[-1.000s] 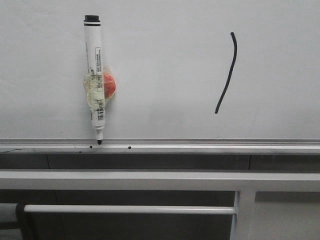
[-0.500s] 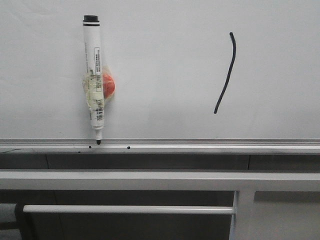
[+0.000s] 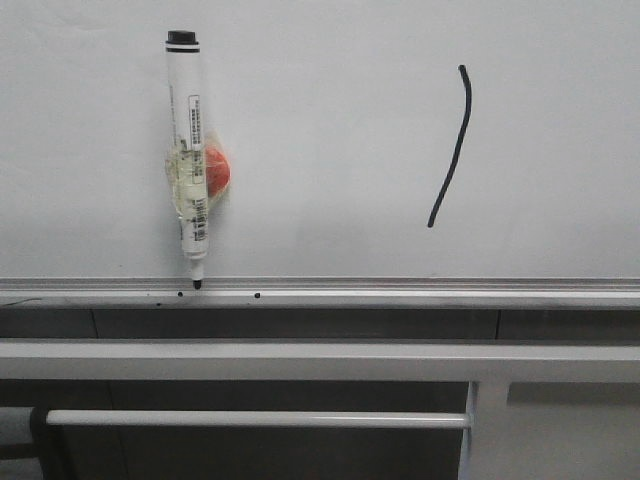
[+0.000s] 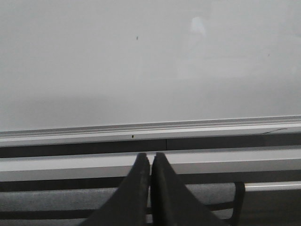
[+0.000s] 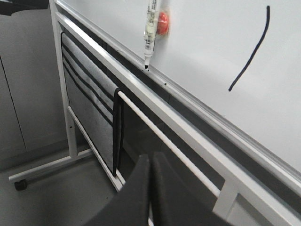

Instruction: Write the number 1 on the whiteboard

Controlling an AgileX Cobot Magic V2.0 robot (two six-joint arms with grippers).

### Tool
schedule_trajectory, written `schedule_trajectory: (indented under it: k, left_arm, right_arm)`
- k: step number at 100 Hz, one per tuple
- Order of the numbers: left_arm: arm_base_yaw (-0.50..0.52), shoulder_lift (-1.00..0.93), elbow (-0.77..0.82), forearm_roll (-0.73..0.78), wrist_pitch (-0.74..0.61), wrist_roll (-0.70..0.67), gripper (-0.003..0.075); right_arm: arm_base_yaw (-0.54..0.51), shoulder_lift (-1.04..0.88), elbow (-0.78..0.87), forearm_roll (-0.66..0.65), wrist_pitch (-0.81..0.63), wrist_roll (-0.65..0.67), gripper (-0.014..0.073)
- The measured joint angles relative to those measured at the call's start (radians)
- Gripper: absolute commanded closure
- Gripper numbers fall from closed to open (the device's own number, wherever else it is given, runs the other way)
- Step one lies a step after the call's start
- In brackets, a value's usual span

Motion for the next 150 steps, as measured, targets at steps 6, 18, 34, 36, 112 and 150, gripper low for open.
schedule_trajectory:
  k: [6, 18, 34, 36, 112, 150]
  left_arm:
    - [-0.017, 0.0, 0.0, 0.002, 0.0, 0.0, 0.0741]
    - [-0.033, 0.0, 0.0, 0.002, 0.0, 0.0, 0.0741]
    - [-0.036, 0.0, 0.0, 0.002, 0.0, -0.009, 0.0741]
    - [-0.036, 0.0, 0.0, 0.002, 0.0, -0.009, 0.0741]
    - [-0.036, 0.0, 0.0, -0.001, 0.0, -0.028, 0.0741]
    - [-0.036, 0.0, 0.0, -0.001, 0.0, -0.028, 0.0741]
  right_arm:
    - [0.0, 0.0, 0.0, 0.0, 0.0, 0.0, 0.0637]
    - [0.0, 0.0, 0.0, 0.0, 0.0, 0.0, 0.0637]
    - [0.0, 0.0, 0.0, 0.0, 0.0, 0.0, 0.0637]
    - [0.0, 0.0, 0.0, 0.0, 0.0, 0.0, 0.0637]
    - [0.0, 0.0, 0.0, 0.0, 0.0, 0.0, 0.0637]
    - [0.0, 0.0, 0.002, 0.0, 0.0, 0.0, 0.0637]
